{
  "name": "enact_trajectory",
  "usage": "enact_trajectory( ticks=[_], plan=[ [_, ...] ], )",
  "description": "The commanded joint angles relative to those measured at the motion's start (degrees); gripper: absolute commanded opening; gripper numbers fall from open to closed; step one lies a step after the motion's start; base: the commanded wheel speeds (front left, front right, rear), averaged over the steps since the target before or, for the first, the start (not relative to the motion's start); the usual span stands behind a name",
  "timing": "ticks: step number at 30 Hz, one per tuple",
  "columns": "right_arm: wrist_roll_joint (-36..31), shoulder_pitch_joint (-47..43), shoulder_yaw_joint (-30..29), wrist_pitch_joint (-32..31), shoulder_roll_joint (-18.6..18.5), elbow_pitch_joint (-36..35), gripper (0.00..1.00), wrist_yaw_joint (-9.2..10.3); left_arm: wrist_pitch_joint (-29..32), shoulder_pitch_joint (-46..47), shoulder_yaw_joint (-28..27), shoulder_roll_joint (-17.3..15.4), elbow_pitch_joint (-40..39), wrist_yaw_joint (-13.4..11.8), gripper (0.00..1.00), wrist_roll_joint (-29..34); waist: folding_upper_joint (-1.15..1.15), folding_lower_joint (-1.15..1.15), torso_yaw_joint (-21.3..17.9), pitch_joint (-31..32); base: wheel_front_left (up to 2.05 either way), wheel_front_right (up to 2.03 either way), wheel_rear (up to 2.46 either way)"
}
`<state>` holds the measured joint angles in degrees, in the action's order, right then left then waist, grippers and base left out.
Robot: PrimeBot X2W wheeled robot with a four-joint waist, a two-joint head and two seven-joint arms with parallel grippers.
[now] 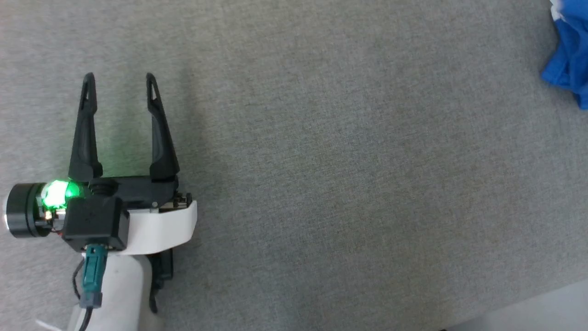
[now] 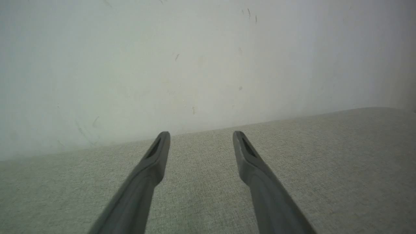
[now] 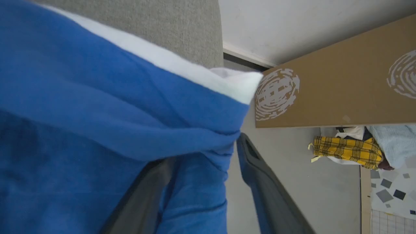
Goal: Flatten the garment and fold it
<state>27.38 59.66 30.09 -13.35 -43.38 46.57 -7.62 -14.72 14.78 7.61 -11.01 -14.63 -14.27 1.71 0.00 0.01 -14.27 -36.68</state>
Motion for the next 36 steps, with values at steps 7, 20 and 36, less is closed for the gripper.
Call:
enact_trajectory(
  ticks=[7,20,36],
  plan=[
    [-6.8,1.7,-6.0,13.8,-0.6,1.8,1.00,0.13,-0.3,-2.3,0.2,1.0,2.3,-1.5,1.00,-1.9,0.00,-0.01,2.7,11.2,0.00,0.00,0.00],
    [-11.2,-9.0,-20.4,28.3,9.7,-17.9,1.00,0.13,-0.3,-7.7,-2.5,1.9,7.7,-0.9,1.00,-4.4,0.00,-0.01,8.0,22.4,0.00,0.00,0.00],
    [-16.3,-39.5,-31.6,28.3,32.8,-40.4,1.00,0.13,-0.3,-9.3,-3.6,4.3,11.0,1.5,1.00,-4.3,0.00,-0.01,13.6,27.9,0.00,0.00,0.00]
  ],
)
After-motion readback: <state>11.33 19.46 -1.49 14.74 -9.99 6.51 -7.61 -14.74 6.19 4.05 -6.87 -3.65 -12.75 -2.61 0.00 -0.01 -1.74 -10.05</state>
